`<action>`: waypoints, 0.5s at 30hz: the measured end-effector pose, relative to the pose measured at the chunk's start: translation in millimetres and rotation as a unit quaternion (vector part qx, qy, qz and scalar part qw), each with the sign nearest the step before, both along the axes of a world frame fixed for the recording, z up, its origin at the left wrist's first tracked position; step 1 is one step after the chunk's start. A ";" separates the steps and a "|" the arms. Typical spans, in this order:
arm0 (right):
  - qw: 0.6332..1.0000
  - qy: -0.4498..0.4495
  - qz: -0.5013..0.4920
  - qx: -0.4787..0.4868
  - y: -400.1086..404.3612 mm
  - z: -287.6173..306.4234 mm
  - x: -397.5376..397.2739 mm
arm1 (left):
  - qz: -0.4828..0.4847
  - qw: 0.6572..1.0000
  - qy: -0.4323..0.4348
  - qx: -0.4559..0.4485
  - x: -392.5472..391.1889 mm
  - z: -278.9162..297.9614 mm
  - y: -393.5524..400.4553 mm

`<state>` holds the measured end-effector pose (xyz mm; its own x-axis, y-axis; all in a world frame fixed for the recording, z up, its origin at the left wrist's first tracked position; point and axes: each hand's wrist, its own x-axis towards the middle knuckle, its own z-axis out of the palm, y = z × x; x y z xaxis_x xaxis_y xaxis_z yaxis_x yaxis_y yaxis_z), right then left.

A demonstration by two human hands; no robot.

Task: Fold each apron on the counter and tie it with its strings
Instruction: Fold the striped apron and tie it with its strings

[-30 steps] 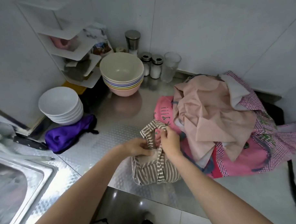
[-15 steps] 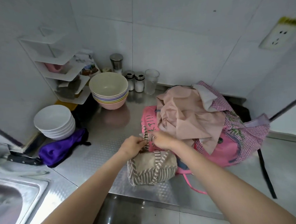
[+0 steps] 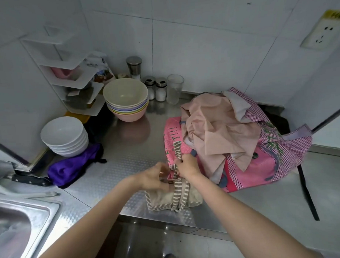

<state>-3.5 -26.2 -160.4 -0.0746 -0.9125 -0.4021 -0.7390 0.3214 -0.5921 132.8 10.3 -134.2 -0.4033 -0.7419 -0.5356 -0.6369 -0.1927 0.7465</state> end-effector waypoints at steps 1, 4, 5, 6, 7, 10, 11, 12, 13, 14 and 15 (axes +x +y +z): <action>0.999 -0.026 -0.019 0.004 -3.7 -3.0 -1.3 | -0.045 0.997 -0.050 -0.028 3.3 -2.9 0.9; 0.997 -0.069 -0.015 0.020 -5.2 -1.5 5.3 | -0.074 0.983 -0.131 -0.109 -1.0 -10.1 0.4; 0.997 -0.072 0.000 0.016 -4.9 2.0 9.8 | -0.068 0.981 -0.130 -0.125 -4.6 -12.9 -0.9; 0.997 -0.071 0.005 -0.003 -4.2 4.6 14.1 | -0.064 0.981 -0.127 -0.133 -7.9 -12.8 -1.6; 0.997 -0.080 -0.009 -0.021 -4.2 6.2 15.9 | -0.057 0.981 -0.122 -0.138 -9.9 -13.2 -4.3; 0.963 -0.236 -0.133 0.011 1.2 15.0 11.6 | -0.039 0.985 -0.115 -0.119 -11.4 -10.3 -8.8; 0.948 -0.282 -0.139 0.037 2.7 19.3 5.9 | -0.029 0.987 -0.115 -0.104 -12.6 -12.0 -10.0; 0.939 -0.316 -0.122 0.065 3.5 24.5 0.9 | -0.020 0.989 -0.118 -0.089 -15.1 -11.5 -10.9; 0.934 -0.331 -0.086 0.100 4.5 30.0 -2.2 | -0.012 0.989 -0.123 -0.078 -16.4 -11.3 -10.2; 0.938 -0.318 -0.041 0.135 5.0 38.6 -5.1 | -0.011 0.989 -0.128 -0.070 -17.8 -8.9 -9.0; 0.948 -0.274 0.012 0.161 2.9 46.5 -7.1 | -0.006 0.991 -0.119 -0.065 -18.5 -9.5 -8.5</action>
